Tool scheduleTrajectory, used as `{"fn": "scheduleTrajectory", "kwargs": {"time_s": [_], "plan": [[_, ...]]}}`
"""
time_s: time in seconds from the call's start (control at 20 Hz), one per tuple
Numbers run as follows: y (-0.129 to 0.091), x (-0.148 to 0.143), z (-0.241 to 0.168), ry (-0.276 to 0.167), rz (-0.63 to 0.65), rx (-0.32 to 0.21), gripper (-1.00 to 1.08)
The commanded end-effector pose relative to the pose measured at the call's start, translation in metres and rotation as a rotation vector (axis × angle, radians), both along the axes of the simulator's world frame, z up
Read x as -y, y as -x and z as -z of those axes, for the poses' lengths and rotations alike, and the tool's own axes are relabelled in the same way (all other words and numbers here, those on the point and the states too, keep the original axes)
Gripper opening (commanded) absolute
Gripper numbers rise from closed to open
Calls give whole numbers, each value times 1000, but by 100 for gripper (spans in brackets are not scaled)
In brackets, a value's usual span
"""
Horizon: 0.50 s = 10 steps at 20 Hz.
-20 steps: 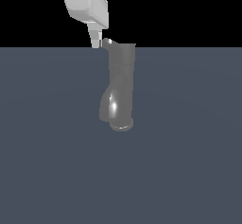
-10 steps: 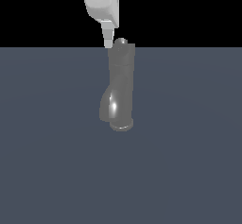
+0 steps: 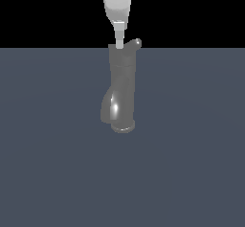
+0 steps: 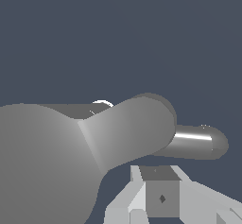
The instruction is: Turn on the faucet by rotating a designated handle.
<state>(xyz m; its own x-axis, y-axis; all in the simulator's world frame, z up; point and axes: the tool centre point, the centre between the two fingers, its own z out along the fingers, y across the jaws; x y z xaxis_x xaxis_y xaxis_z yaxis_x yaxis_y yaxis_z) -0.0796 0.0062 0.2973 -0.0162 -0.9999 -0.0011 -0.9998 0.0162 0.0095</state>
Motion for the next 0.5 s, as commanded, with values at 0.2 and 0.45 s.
{"fn": "scheduleTrajectory", "kwargs": {"time_s": [0.2,0.45], "plan": [[-13,67,0,2,85,10,-100],[-17,29,0,-6,15,3,-100]]}}
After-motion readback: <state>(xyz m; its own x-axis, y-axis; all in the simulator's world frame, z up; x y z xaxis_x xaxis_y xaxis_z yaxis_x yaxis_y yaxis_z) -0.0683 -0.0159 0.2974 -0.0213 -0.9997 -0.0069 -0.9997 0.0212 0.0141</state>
